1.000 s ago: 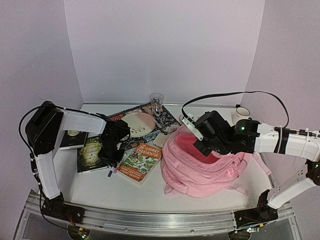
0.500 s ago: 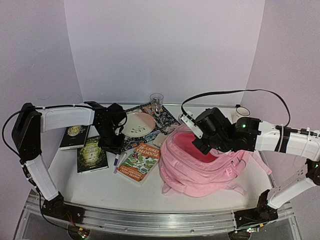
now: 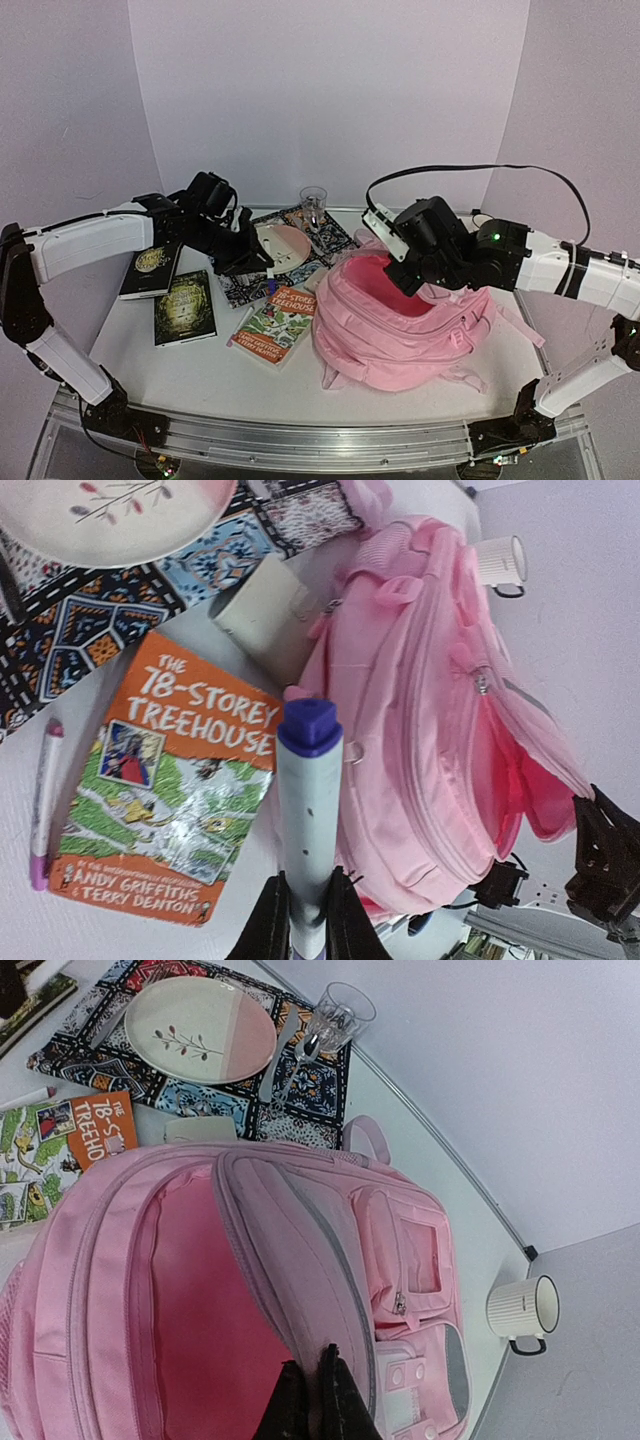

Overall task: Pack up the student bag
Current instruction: Place the pen in the upper front pocket of the bag.

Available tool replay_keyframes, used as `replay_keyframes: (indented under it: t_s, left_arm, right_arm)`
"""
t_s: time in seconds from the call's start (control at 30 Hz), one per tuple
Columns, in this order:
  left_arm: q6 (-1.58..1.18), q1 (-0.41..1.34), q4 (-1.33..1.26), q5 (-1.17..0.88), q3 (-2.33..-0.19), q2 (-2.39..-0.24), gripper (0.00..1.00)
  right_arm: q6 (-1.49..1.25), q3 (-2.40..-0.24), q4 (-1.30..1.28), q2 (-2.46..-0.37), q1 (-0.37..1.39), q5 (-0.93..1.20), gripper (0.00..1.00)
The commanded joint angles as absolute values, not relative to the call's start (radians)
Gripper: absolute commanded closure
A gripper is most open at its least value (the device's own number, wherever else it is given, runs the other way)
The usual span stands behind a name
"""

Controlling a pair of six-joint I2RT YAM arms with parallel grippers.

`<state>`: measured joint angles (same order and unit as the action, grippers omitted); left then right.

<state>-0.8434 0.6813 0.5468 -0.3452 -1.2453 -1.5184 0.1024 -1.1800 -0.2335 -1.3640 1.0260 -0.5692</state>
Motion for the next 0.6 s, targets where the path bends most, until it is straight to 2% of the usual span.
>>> replay_keyframes:
  t_s: [0.0,0.57]
  left_arm:
    - [-0.979,0.718,0.347,-0.412,-1.254,-1.472,1.0]
    - [-1.273,0.863,-0.052,-0.399,-1.174,-1.539,1.0]
  right_arm:
    - [0.079,-1.325,-0.109,-1.319,1.035,-0.575,1.0]
    - [-0.131,-1.348,-0.09,-1.437,1.034,-0.453,1.0]
